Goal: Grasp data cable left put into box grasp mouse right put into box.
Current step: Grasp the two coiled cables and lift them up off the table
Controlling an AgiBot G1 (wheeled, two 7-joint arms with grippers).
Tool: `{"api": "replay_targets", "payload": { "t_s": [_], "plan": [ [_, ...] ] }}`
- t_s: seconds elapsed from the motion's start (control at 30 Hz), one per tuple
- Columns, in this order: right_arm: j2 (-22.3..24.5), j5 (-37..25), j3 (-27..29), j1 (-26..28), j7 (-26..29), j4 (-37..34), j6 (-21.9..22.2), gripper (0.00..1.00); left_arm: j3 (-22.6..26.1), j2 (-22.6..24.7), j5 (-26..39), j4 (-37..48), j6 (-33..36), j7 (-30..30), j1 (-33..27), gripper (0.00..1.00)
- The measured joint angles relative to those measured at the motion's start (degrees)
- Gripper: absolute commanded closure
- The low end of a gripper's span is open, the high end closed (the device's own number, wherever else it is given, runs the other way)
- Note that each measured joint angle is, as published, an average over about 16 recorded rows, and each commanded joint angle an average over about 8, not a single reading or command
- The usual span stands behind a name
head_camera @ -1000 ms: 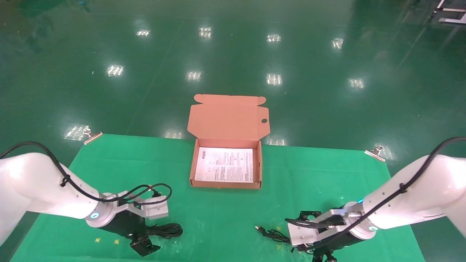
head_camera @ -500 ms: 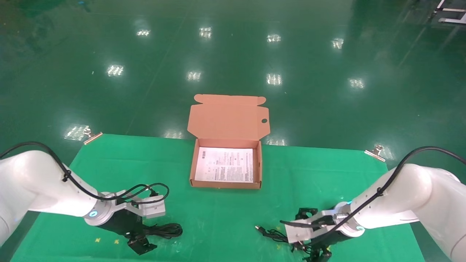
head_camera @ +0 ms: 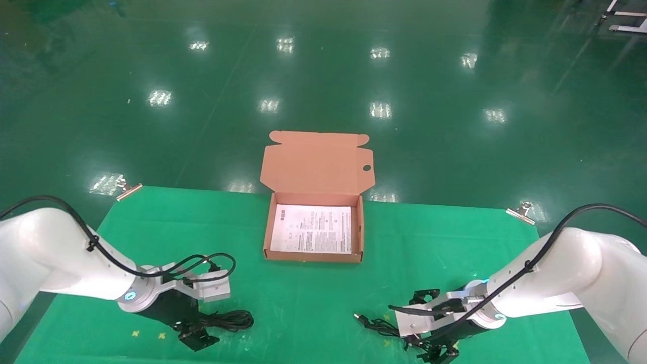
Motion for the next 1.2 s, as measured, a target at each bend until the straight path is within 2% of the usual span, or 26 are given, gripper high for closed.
{"api": "replay_targets", "payload": {
  "t_s": [0.93,1.2],
  "plan": [
    [0.22,-0.09,-0.15,0.19,0.18,0.59,-0.70,1.00,-0.01,-0.28,0.03,-0.73,0.22,-0.16,0.17,1.00],
    [1.59,0.47,0.73,1.73,1.47,1.92,-0.39,1.00,-0.53,-1.86,-0.57,-2.94,0.30,0.90,-0.53,1.00]
  ]
}}
